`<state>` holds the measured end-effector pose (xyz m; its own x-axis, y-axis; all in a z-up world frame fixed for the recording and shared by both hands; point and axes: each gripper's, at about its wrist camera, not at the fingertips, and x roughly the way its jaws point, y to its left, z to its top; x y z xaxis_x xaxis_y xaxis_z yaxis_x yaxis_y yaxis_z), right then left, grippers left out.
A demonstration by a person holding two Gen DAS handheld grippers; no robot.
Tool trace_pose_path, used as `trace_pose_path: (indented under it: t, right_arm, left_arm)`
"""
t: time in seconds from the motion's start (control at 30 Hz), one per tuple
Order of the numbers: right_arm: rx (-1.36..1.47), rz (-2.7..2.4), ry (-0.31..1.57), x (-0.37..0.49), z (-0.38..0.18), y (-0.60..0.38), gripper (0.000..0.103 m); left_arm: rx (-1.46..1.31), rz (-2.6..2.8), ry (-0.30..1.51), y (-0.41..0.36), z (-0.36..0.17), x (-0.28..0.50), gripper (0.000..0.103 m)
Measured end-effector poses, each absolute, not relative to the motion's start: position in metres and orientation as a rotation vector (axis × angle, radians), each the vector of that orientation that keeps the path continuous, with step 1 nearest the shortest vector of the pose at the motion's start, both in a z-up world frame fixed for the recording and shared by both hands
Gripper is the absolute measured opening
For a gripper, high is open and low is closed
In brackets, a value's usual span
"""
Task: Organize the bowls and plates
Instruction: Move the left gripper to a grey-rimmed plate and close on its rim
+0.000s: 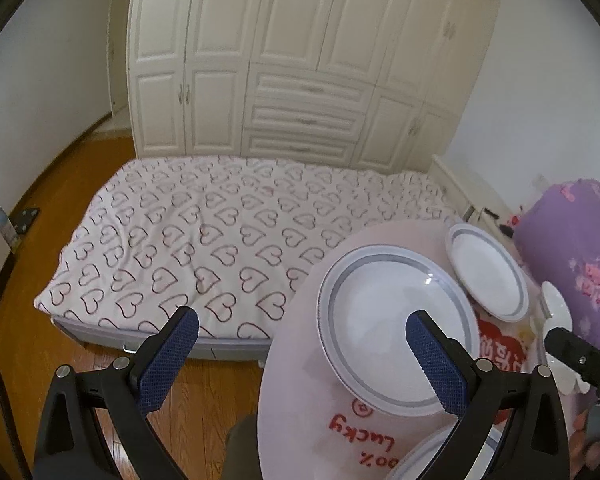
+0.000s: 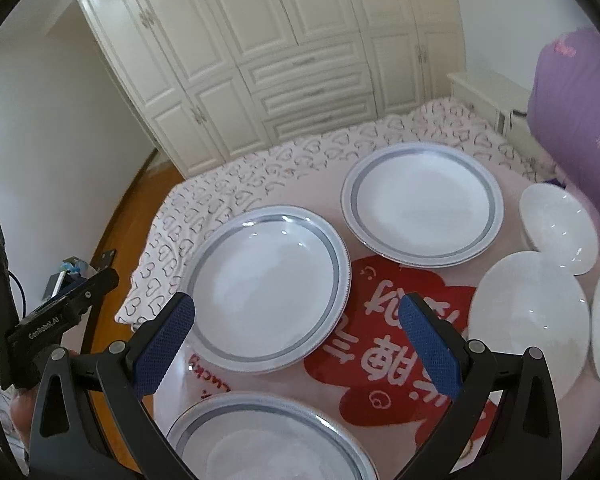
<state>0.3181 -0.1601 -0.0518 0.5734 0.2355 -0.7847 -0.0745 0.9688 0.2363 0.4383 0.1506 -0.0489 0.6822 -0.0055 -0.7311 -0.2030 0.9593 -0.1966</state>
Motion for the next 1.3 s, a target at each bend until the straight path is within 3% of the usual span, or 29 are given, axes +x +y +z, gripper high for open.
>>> trace_pose_path:
  t: [0.3, 0.53, 0.7, 0.97, 1.07, 1.13, 1.17, 1.2, 1.23, 1.27, 1.3]
  right_arm:
    - [0.195, 0.125, 1.062, 0.355, -0.101, -0.164, 0.102]
    - [0.188, 0.113, 1.088, 0.370, -0.113, -0.164, 0.097]
    - [0.175, 0.133, 1.101, 0.369, -0.117, -0.160, 0.096]
    - [0.175, 0.101, 1.142, 0.375, -0.134, -0.158, 0.087]
    - [0.191, 0.097, 1.159, 0.378, -0.141, -0.158, 0.076]
    - [0.206, 0.092, 1.165, 0.379, -0.145, -0.159, 0.054]
    - [0.199, 0.082, 1.159, 0.380, -0.145, -0.159, 0.050]
    - [0.199, 0.082, 1.156, 0.380, -0.145, -0.159, 0.035]
    - [0.206, 0.087, 1.162, 0.381, -0.146, -0.159, 0.028]
    - [0.206, 0.073, 1.167, 0.381, -0.146, -0.159, 0.027]
    - [0.210, 0.067, 1.168, 0.382, -0.145, -0.159, 0.027]
  left_arm:
    - [-0.299, 0.084, 0.947, 0.171, -0.079, 0.539, 0.098]
    - [-0.328, 0.054, 1.011, 0.181, -0.102, 0.592, 0.082]
    - [-0.317, 0.039, 1.013, 0.183, -0.112, 0.599, 0.080]
    - [-0.313, -0.001, 1.042, 0.178, -0.129, 0.597, 0.058]
    - [-0.325, -0.026, 1.060, 0.176, -0.135, 0.598, 0.042]
    - [-0.341, -0.056, 1.074, 0.177, -0.140, 0.604, 0.038]
    - [-0.349, -0.062, 1.076, 0.179, -0.141, 0.606, 0.036]
    - [-0.350, -0.064, 1.073, 0.179, -0.142, 0.608, 0.035]
    - [-0.352, -0.072, 1.071, 0.179, -0.142, 0.609, 0.029]
    - [-0.358, -0.089, 1.072, 0.179, -0.143, 0.610, 0.018]
    - [-0.362, -0.098, 1.075, 0.179, -0.143, 0.612, 0.019]
